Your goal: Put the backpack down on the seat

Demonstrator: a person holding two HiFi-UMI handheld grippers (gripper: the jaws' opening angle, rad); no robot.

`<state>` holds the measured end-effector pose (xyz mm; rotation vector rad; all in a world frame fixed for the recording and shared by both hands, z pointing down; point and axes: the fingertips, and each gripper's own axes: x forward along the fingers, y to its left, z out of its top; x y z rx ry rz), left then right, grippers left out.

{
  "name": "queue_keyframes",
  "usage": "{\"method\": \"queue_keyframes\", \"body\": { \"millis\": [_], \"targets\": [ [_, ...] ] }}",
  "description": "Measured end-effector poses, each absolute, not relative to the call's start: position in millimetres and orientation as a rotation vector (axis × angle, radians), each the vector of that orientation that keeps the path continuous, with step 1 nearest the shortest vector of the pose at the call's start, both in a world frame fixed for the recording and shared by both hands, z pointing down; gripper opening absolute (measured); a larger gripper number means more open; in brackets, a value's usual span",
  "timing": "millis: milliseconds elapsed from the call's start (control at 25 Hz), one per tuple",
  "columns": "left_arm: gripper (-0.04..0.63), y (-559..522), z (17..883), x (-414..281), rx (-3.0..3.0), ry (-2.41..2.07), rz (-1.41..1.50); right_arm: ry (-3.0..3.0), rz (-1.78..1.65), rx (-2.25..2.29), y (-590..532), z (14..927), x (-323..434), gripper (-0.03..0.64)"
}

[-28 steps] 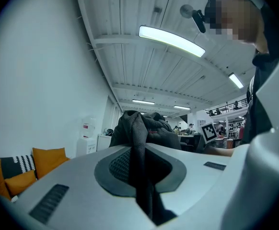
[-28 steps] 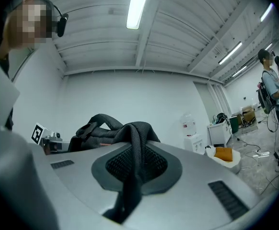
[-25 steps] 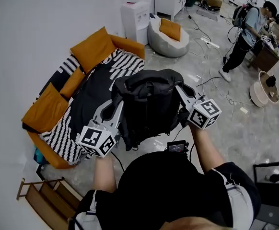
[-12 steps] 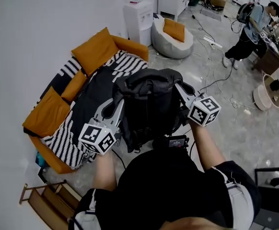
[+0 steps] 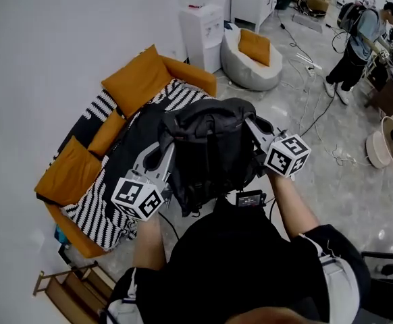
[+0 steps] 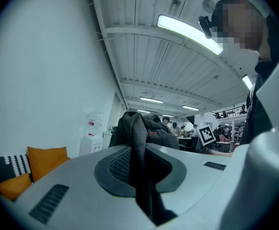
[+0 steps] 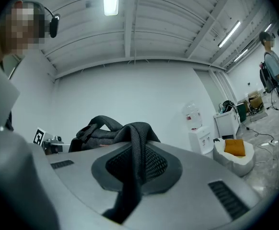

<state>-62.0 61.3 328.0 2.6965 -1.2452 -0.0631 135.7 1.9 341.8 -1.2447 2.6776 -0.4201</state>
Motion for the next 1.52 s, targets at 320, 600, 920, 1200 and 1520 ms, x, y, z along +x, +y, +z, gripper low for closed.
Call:
{"method": "queue_keyframes", "body": {
  "millis": [320,600,920,1200,1520],
  "targets": [
    [0.043,-40.4,320.5,-48.6,2.675,-1.303,-0.064,2.690,-0.402,-1.182,-102.5,331.3,149.1,0.048],
    [0.043,-112.2,312.7,-37.6,2.677,-1.357,-0.078,2.700,-0.329,-1.133,-180.7,316.9,158.0,0.048],
    [0.043,-170.9,318.7,-40.9,2.644,-1.383,-0.080,2.713,-0.364,-1.100,-247.2,325.0,152.5,0.048],
    [0.043,-216.9,331.5,-54.8,2.629,-1.387,-0.038,2.712,-0.442,-1.077,-299.1,345.2,135.8,0.048],
    [0.043,-293.7,356.2,-89.9,2.591,-1.395,-0.009,2.744,-0.516,-1.058,-378.0,370.5,98.3,0.048]
  ]
}}
